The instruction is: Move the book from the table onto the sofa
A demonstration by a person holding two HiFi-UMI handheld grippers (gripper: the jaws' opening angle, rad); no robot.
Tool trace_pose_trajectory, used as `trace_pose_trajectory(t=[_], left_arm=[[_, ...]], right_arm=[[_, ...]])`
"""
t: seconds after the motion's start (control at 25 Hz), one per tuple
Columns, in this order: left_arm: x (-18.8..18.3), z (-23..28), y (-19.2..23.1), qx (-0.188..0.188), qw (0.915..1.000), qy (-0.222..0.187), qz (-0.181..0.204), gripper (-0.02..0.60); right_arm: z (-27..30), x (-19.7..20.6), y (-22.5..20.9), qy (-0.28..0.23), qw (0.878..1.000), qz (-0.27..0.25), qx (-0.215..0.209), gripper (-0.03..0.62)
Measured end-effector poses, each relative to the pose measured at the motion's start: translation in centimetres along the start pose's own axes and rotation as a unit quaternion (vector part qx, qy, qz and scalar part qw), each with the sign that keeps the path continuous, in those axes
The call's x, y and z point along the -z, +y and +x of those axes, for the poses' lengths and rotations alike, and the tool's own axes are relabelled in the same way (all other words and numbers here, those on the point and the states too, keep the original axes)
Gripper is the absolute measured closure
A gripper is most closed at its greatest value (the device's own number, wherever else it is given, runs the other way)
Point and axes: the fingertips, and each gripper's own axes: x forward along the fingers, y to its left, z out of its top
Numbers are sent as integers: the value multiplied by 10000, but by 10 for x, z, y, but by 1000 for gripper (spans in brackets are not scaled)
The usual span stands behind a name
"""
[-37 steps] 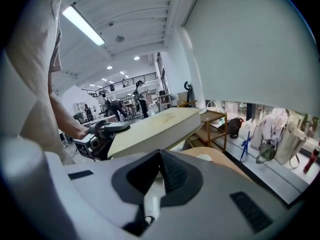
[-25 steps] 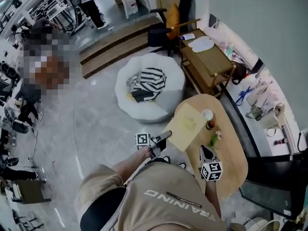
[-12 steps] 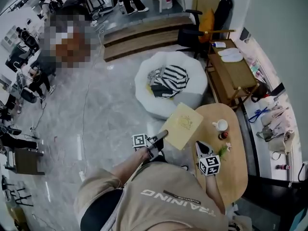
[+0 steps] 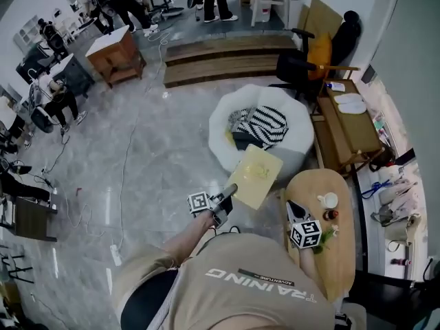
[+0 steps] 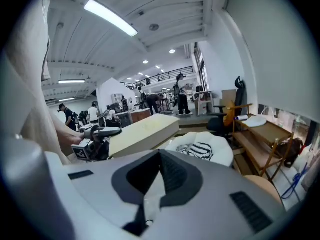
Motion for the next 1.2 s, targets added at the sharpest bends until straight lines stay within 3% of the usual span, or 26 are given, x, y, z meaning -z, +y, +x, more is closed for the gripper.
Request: trace_pose_trajectory(t=[0.2, 0.56, 0.64, 0.72, 1.0, 1.2], left_arm=[[-42, -11, -6, 183, 9997, -160, 56, 368], [-91, -31, 30, -219, 9995, -215, 84, 368], [-97, -27, 26, -77, 9995, -313, 73, 368], [-105, -20, 19, 83, 9989, -465, -34, 368], [-137, 7, 23, 5, 9970, -768, -117, 368], [-163, 39, 14, -41, 9954, -961, -42, 368]], right_arm=[[45, -11, 19, 148, 9990, -399, -127, 589], [104, -32, 25, 105, 9998, -91, -162, 589], [113, -31, 23, 195, 9995, -105, -237, 589], [127, -34, 18, 254, 9990, -168, -317, 589], [176, -56, -10, 338, 9963, -466, -646, 589], [199, -83, -44, 161, 9965, -252, -776, 589]])
